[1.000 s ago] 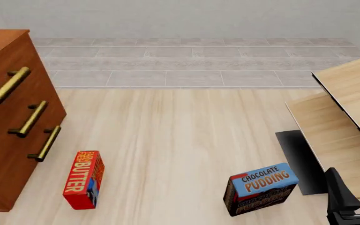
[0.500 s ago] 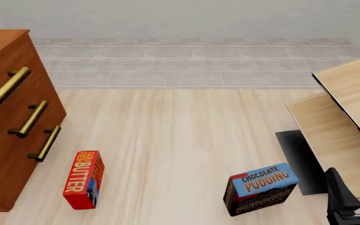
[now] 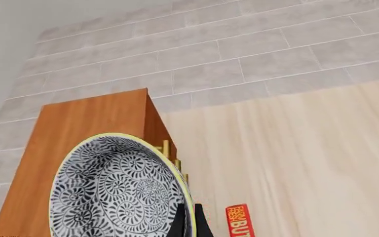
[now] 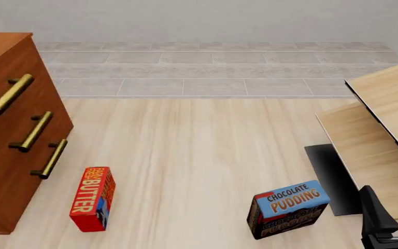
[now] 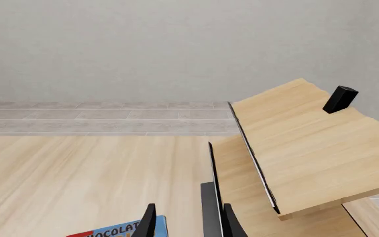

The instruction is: Close the top drawer of the cabinet and put the bowl on top of it.

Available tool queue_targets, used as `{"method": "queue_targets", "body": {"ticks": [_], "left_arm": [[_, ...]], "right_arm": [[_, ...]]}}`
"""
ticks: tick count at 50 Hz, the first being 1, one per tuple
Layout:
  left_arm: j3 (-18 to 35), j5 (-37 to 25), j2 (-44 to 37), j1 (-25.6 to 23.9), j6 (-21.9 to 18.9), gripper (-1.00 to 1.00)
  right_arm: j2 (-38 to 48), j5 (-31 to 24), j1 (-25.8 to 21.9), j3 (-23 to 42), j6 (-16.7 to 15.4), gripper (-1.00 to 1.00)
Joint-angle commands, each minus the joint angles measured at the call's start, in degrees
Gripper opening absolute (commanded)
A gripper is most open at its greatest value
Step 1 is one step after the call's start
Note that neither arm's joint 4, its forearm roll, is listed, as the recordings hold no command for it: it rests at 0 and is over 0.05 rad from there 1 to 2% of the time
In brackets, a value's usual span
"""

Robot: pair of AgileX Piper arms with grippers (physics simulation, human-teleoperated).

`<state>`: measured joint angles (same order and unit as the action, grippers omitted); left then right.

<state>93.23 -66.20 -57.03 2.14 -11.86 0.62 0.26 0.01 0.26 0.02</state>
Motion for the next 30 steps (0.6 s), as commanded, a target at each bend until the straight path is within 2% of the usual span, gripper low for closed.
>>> {"method": "queue_targets", "body": {"ticks": [1,30], "left_arm": [[-0.8,2.4,-1.5,3.5,-1.2,-1.00],[-4.3,7.9,-4.9,9.2,-1.7,-1.00]], "right_arm": [[-0.1,0.0,0.0,-0.1,0.0,1.00],[-0.1,0.0,0.0,-0.1,0.0,1.00]]}}
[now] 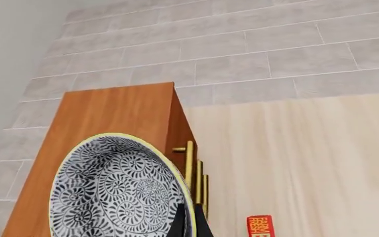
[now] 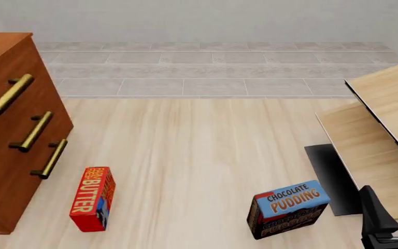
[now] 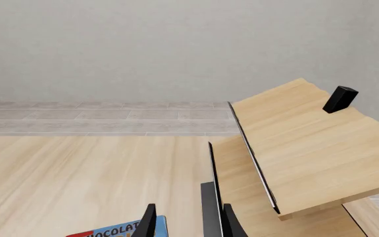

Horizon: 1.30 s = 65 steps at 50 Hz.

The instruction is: Close the top drawer of the cabinet and put the bowl on top of it.

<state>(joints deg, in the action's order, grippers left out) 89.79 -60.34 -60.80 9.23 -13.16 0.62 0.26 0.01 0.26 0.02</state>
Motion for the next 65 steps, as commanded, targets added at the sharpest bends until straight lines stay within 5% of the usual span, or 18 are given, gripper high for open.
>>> {"method": "queue_targets", "body": {"ticks": [1,32,65], "left_arm": [[-0.7,2.1,-1.3,2.3,-0.3,-1.00],[2.8,6.0,-8.6,9.6,-1.3,-1.00],[-1.8,10.0,-10.3,9.5,-1.0,-1.00]], "right_arm": [[-0.1,0.0,0.0,-0.1,0.0,1.00],[-0.1,0.0,0.0,-0.1,0.0,1.00],[-0.1,0.0,0.0,-0.1,0.0,1.00]]}}
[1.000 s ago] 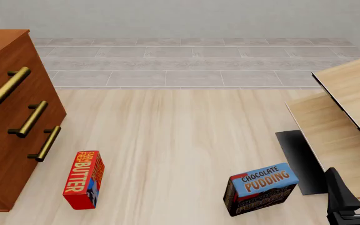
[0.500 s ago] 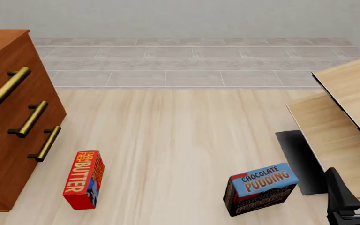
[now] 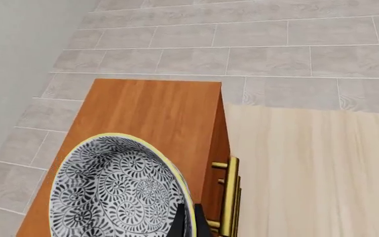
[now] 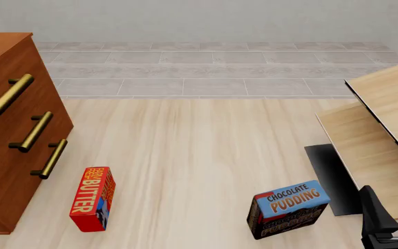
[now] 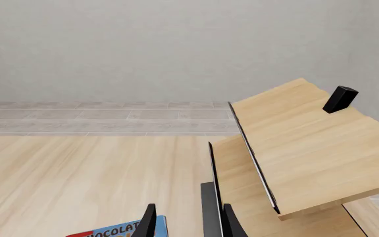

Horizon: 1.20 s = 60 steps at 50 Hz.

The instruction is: Close the top drawer of the cabinet and put the bowl on top of it.

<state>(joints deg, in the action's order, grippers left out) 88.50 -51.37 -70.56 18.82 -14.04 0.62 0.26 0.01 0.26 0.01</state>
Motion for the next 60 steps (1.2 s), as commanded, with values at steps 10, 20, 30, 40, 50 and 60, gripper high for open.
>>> {"method": "queue_targets", "body": {"ticks": [10,20,30,40,50,60], "left_arm": [[-2.4,2.6,-1.1,0.2,0.0,-1.00],[-4.6,4.3,-1.4,0.1,0.0,-1.00],[-5.4,4.9,-1.9,0.2,0.1,-1.00],[-6.1,5.3,-2.3,0.5,0.1,-1.00],[-4.7,5.5,-2.6,0.4,0.5,1.00],[-1.3,3.7,-2.4,-0.2,0.2,1.00]], "right_arm": [[-0.1,0.0,0.0,-0.1,0.0,1.00],[-0.1,0.0,0.0,-0.1,0.0,1.00],[-0.1,0.0,0.0,-0.1,0.0,1.00],[-0.1,0.0,0.0,-0.1,0.0,1.00],[-0.1,0.0,0.0,-0.1,0.0,1.00],[-0.1,0.0,0.0,-0.1,0.0,1.00]]}}
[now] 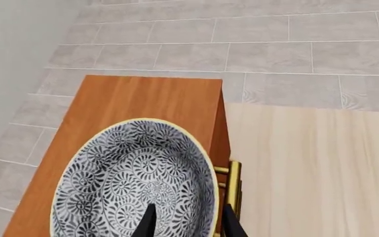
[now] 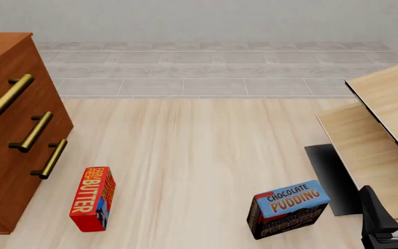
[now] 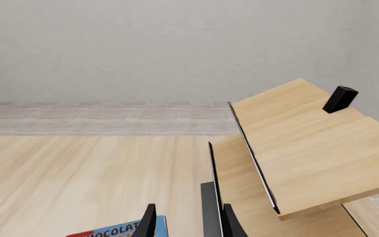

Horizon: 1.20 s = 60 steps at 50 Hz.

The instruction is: Close the top drawer of the cabinet and put the bowl on top of it.

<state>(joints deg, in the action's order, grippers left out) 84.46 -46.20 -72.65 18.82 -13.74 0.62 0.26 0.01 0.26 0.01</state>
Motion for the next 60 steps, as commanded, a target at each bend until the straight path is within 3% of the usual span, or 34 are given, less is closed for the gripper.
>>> {"method": "queue_targets", "body": {"ticks": [1,32,52,60], "left_arm": [[2.8,-1.4,-0.2,-0.2,-0.2,1.00],[19.1,-15.4,2.7,-2.9,-1.9,1.00],[23.4,-23.1,8.0,-3.7,-2.3,1.00],[19.8,-23.6,12.8,-4.1,-1.9,1.00]], "right_arm": [[-0.1,0.0,0.0,-0.1,0.0,1.00],[-0.1,0.0,0.0,-0.1,0.0,1.00],[-0.1,0.0,0.0,-0.1,0.0,1.00],[-0.1,0.0,0.0,-0.1,0.0,1.00]]}}
